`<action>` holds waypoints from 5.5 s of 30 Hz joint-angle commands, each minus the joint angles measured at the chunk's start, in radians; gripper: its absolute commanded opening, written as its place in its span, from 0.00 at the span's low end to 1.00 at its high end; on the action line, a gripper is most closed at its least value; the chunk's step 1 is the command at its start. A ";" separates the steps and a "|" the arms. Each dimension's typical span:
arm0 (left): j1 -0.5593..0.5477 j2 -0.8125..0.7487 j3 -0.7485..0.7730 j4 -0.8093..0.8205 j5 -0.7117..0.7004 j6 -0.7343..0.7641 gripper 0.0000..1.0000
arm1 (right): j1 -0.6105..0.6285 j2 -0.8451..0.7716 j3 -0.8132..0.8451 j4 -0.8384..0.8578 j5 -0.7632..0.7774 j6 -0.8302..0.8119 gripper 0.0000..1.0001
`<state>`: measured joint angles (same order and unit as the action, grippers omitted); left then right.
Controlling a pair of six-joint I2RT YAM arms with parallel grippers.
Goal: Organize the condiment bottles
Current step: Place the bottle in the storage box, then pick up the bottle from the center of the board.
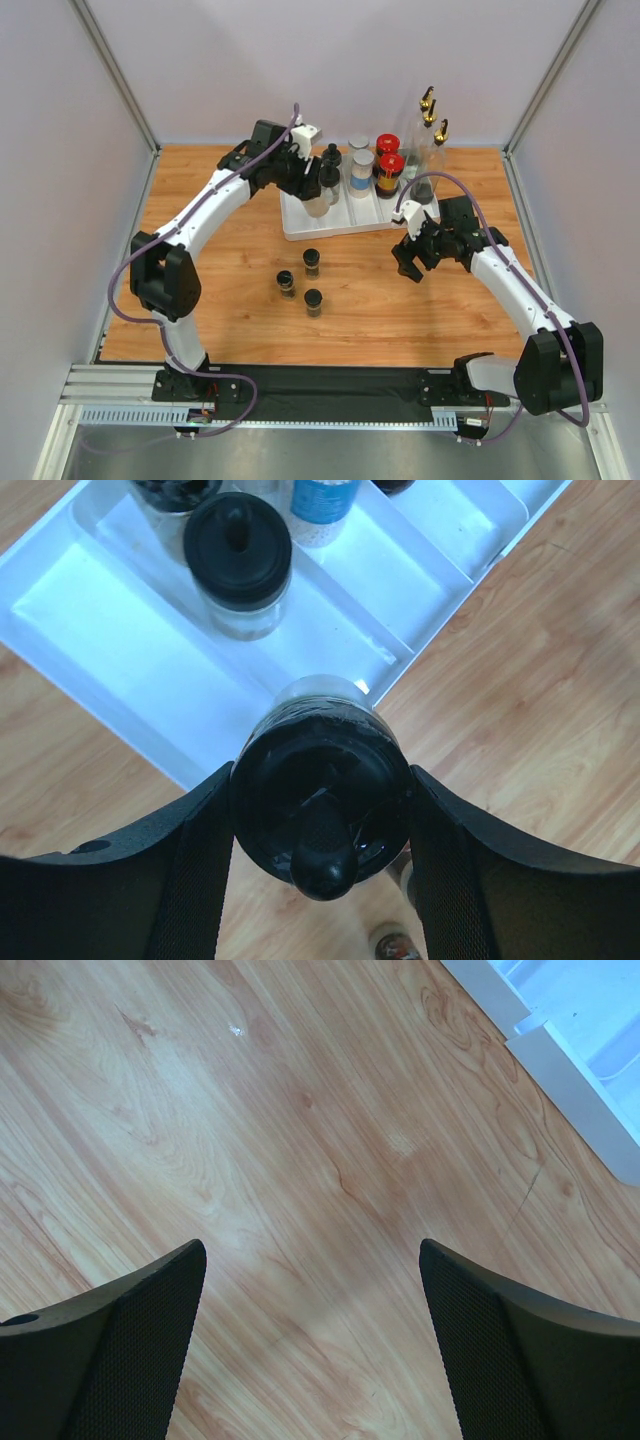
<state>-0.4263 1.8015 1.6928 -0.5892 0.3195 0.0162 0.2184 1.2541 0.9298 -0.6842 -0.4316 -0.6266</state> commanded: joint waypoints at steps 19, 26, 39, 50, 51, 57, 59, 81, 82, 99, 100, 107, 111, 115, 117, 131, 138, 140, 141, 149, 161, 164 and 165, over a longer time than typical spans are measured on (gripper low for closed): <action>-0.118 0.280 0.226 0.131 -0.134 0.071 0.00 | -0.002 -0.027 0.001 0.012 0.010 -0.012 0.89; -0.132 0.341 0.248 0.132 -0.174 0.077 0.00 | -0.002 -0.027 0.000 0.011 0.014 -0.013 0.89; -0.146 0.345 0.203 0.157 -0.194 0.068 0.51 | -0.002 -0.035 0.000 0.014 0.021 -0.013 0.90; -0.146 0.251 0.176 0.164 -0.140 0.051 0.96 | -0.004 -0.039 -0.002 0.012 0.028 -0.016 0.90; -0.146 0.242 0.171 0.169 -0.135 0.051 1.00 | -0.002 -0.039 -0.002 0.012 0.028 -0.016 0.90; -0.146 0.153 0.131 0.177 -0.129 0.054 1.00 | -0.004 -0.047 -0.003 0.015 0.028 -0.016 0.90; -0.146 0.128 0.120 0.180 -0.126 0.056 1.00 | -0.002 -0.047 -0.003 0.014 0.027 -0.016 0.90; -0.071 -0.405 -0.271 0.216 -0.175 0.010 1.00 | -0.002 -0.053 -0.009 0.014 0.024 -0.025 0.90; -0.063 -0.428 -0.292 0.223 -0.181 -0.010 1.00 | -0.002 -0.051 -0.009 0.014 0.024 -0.027 0.90; -0.003 -0.947 -0.749 0.177 -0.370 -0.048 1.00 | -0.002 -0.073 -0.037 0.028 -0.033 -0.065 0.90; -0.003 -0.982 -0.778 0.170 -0.378 -0.048 1.00 | -0.002 -0.074 -0.040 0.032 -0.045 -0.068 0.90; -0.003 -1.099 -0.860 0.121 -0.439 -0.027 1.00 | -0.002 -0.073 -0.048 0.041 -0.139 -0.113 0.90; -0.003 -1.142 -0.901 0.100 -0.451 -0.018 1.00 | 0.015 -0.059 -0.016 0.003 -0.226 -0.215 0.90; -0.003 -1.165 -0.906 0.077 -0.461 -0.024 1.00 | 0.059 -0.042 0.014 -0.029 -0.265 -0.335 0.90; -0.003 -1.171 -0.907 0.080 -0.462 -0.024 1.00 | 0.082 -0.035 0.024 -0.038 -0.286 -0.384 0.91; -0.003 -1.180 -0.910 0.075 -0.485 -0.018 1.00 | 0.277 0.142 0.184 -0.103 -0.291 -0.507 1.00; -0.003 -1.177 -0.912 0.075 -0.491 -0.018 1.00 | 0.334 0.195 0.208 -0.080 -0.286 -0.512 1.00; -0.003 -1.177 -0.910 0.074 -0.493 -0.016 1.00 | 0.340 0.208 0.216 -0.071 -0.283 -0.507 1.00; -0.003 -1.179 -0.912 0.072 -0.493 -0.018 1.00 | 0.343 0.221 0.230 -0.068 -0.288 -0.507 1.00; -0.003 -1.179 -0.912 0.074 -0.500 -0.016 1.00 | 0.394 0.335 0.305 0.047 -0.262 -0.392 1.00; -0.003 -1.168 -0.914 0.072 -0.511 -0.018 1.00 | 0.458 0.550 0.497 0.129 -0.180 -0.294 0.90; -0.003 -1.165 -0.914 0.071 -0.511 -0.018 1.00 | 0.466 0.580 0.521 0.132 -0.180 -0.280 0.85; -0.003 -1.166 -0.914 0.072 -0.511 -0.018 1.00 | 0.475 0.594 0.527 0.129 -0.182 -0.278 0.84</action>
<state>-0.4358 0.6350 0.7876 -0.5171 -0.1818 -0.0132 0.6762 1.8244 1.4086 -0.5922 -0.6167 -0.9398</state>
